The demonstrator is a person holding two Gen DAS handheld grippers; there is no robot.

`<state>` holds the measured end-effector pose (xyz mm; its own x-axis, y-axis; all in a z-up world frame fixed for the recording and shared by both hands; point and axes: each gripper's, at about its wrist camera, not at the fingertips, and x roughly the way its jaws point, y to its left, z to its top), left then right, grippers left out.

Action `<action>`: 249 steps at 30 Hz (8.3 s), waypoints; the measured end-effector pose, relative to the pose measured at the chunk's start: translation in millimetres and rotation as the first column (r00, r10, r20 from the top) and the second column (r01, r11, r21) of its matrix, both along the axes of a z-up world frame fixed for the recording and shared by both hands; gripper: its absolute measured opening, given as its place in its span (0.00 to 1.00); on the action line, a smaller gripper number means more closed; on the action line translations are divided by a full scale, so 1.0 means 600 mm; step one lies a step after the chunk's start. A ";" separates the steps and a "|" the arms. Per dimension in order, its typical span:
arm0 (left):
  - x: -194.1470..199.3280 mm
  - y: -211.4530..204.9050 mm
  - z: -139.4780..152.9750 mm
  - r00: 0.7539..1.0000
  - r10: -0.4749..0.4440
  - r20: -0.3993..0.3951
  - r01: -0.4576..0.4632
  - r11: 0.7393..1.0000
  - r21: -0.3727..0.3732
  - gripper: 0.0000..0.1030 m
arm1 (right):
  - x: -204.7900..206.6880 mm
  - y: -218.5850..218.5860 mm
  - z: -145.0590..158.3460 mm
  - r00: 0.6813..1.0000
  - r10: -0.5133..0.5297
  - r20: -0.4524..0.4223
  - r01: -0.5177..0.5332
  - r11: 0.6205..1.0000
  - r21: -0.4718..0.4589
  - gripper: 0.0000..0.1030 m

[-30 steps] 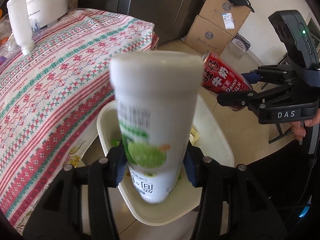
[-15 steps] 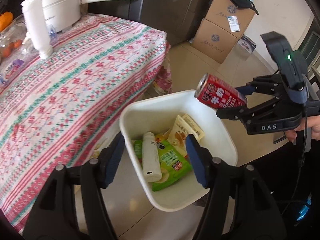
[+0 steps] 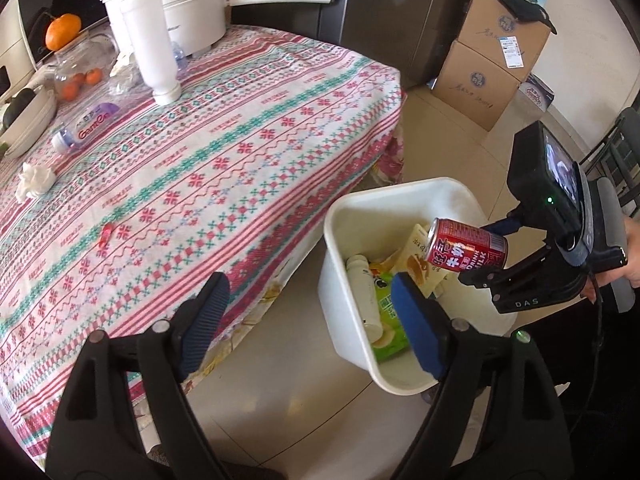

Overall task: Collect trash
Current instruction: 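Carry the lime bottle and red can over the white bin and open both tools, then move both tools back over the table toward the tissue and white cup, then grasp the white plastic cup with the right tool while the left tool grasps the tissue, then carry the white cup and tissue over the white bin and open both tools, then move the left tool to the crumpled cream cloth and grasp it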

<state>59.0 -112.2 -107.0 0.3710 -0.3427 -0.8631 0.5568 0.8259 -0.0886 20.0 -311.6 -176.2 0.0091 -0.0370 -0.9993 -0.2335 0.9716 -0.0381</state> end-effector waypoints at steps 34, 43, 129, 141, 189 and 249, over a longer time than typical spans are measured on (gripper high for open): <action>0.224 0.305 0.031 0.873 0.455 0.176 -0.471 0.879 0.068 0.99 | 0.138 0.153 0.142 0.937 0.009 0.349 -0.053 0.992 0.116 0.81; 0.316 0.372 -0.012 0.871 0.467 0.153 -0.470 0.883 -0.018 0.95 | 0.235 0.215 0.123 0.880 -0.037 0.473 -0.041 0.987 0.155 0.81; 0.056 0.089 0.115 0.997 0.065 0.039 -0.053 0.967 -0.249 0.09 | 0.063 0.118 0.302 0.770 -0.046 0.636 -0.079 0.983 0.167 0.49; -0.009 -0.021 0.034 0.988 -0.141 -0.058 0.128 0.976 -0.178 0.09 | 0.009 0.053 0.206 0.896 -0.044 0.443 -0.021 0.990 0.141 0.49; -0.009 -0.058 -0.023 0.992 -0.121 -0.042 0.123 0.991 0.050 0.79 | 0.018 -0.043 0.042 0.978 -0.183 0.098 0.167 0.974 0.153 0.74; 0.665 0.185 -0.055 0.870 0.427 -0.246 -0.482 0.843 -0.238 0.43 | 0.210 0.047 0.055 0.977 -0.133 0.168 0.107 0.982 0.157 0.75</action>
<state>457.8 -1.3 -140.3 0.3962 -0.4117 -0.8207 0.0772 0.9056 -0.4170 146.3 -283.1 -143.3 0.1908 0.0977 -0.9768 -0.1173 0.9902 0.0761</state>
